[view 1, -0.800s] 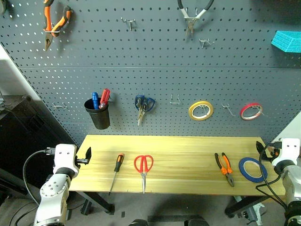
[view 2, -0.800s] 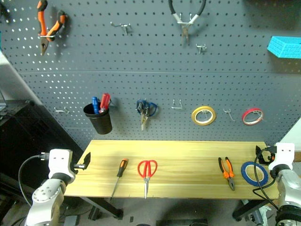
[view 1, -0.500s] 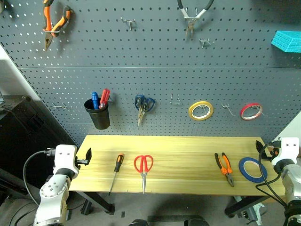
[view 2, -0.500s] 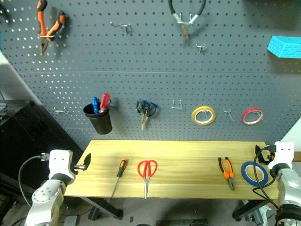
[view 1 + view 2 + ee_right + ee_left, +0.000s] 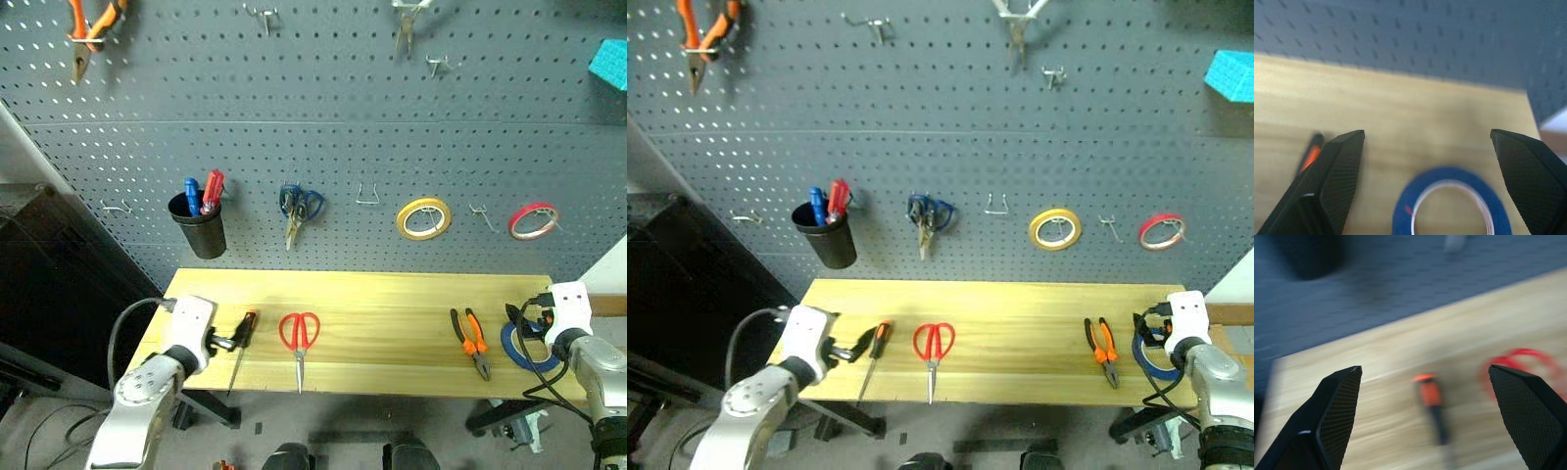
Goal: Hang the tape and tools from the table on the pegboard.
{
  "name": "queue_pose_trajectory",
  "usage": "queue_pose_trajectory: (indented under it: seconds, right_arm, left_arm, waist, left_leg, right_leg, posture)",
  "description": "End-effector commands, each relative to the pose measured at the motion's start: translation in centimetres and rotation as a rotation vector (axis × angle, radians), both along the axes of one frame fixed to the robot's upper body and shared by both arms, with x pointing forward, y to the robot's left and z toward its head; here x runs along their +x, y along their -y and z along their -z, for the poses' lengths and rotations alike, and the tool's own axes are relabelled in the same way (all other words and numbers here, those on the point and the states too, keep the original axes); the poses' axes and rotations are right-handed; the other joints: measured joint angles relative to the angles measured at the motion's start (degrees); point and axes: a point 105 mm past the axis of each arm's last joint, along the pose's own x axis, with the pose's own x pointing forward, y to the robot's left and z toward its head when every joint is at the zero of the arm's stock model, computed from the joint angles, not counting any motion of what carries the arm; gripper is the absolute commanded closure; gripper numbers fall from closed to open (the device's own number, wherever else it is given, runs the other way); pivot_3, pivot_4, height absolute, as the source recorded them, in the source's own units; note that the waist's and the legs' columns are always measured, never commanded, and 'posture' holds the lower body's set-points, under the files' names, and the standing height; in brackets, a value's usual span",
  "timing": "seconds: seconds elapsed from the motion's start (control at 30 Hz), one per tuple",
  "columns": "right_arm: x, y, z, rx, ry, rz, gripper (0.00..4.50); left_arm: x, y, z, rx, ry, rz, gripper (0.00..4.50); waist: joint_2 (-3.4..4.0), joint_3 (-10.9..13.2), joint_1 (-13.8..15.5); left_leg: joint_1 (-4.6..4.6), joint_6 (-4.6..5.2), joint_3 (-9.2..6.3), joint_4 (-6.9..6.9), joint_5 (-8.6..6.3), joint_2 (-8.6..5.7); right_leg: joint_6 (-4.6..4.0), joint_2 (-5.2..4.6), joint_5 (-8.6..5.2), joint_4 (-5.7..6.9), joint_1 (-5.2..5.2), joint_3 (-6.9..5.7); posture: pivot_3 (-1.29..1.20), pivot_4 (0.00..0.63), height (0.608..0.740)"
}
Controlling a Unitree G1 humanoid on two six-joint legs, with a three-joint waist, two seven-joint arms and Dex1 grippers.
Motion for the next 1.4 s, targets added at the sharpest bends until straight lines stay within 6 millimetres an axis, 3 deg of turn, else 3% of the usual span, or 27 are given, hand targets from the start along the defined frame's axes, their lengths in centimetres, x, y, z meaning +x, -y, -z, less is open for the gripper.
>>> queue_pose_trajectory:
  seconds: [0.03,0.27,0.33,0.5,0.7,1.0,1.1,1.4]
  right_arm:
    - [0.3,0.1,-1.6,0.012,-0.029,0.012,0.08]
    - [-0.4,-1.1,-0.1,0.028,-0.166,-0.024,0.08]
    - [-0.4,-1.6,0.4,0.029,-0.192,-0.042,0.08]
    - [0.5,-2.3,1.7,-0.004,-0.234,-0.083,0.08]
    - [2.0,-1.6,2.8,-0.071,-0.265,-0.115,0.08]
    - [2.3,-1.4,4.4,0.045,-0.409,-0.136,0.08]
    - [2.4,-1.7,4.8,0.033,-0.440,-0.159,0.64]
    - [2.7,-2.4,5.4,0.003,-0.412,-0.159,3.67]
  left_arm:
    - [0.4,3.8,-2.7,-0.057,0.044,0.184,0.10]
    - [-2.1,10.7,-4.7,0.035,0.074,0.689,0.10]
    - [-2.6,11.5,-4.8,0.061,0.081,0.769,0.10]
    - [-2.5,12.2,-4.8,0.106,0.100,0.839,0.10]
    - [-2.4,12.4,-4.7,0.134,0.125,0.861,0.10]
    - [-2.3,12.5,-4.8,0.149,0.159,0.866,0.10]
    - [-2.5,12.7,-4.8,0.139,0.158,0.877,0.10]
    - [-4.2,13.5,-5.8,-0.020,0.108,0.980,0.10]
  waist:
    - [-0.01,0.59,-0.55]
    - [-0.07,2.66,-2.42]
    - [-0.06,2.93,-2.56]
    - [-0.10,3.88,-3.00]
    - [-0.15,3.95,-3.58]
    - [-0.18,3.90,-3.66]
    - [-0.21,3.86,-3.66]
    - [-0.44,3.68,-3.65]
  left_leg:
    - [-0.29,-0.01,0.00,0.04,0.01,0.00]
    - [-0.85,0.15,0.11,-0.02,-0.11,-0.02]
    - [-1.30,0.15,0.15,0.02,-0.11,-0.02]
    - [-1.32,0.17,0.20,0.07,-0.11,-0.03]
    - [-1.32,0.17,0.24,0.09,-0.11,-0.04]
    - [-1.32,0.15,0.23,0.23,-0.10,-0.04]
    - [-1.32,0.14,0.24,0.32,-0.09,-0.03]
    - [-1.38,0.16,0.22,0.85,-0.10,-0.05]
  right_leg:
    - [-0.07,0.00,0.08,0.03,-0.32,0.00]
    - [-0.32,-0.04,0.22,-0.16,-0.84,0.04]
    - [-0.32,-0.04,0.24,-0.09,-1.34,0.08]
    - [-0.33,-0.07,0.24,-0.01,-1.38,0.08]
    - [-0.32,-0.07,0.24,-0.01,-1.39,0.10]
    - [-0.29,-0.06,0.27,0.04,-1.36,0.10]
    - [-0.27,-0.05,0.31,0.06,-1.35,0.11]
    - [-0.17,-0.02,0.54,0.08,-1.20,0.15]
  posture:
    - [-0.13,0.188,0.740]
    - [-0.16,0.229,0.740]
    - [-0.16,0.233,0.740]
    - [-0.16,0.230,0.740]
    - [-0.15,0.207,0.740]
    - [-0.14,0.176,0.740]
    - [-0.14,0.168,0.740]
    - [-0.15,0.159,0.740]
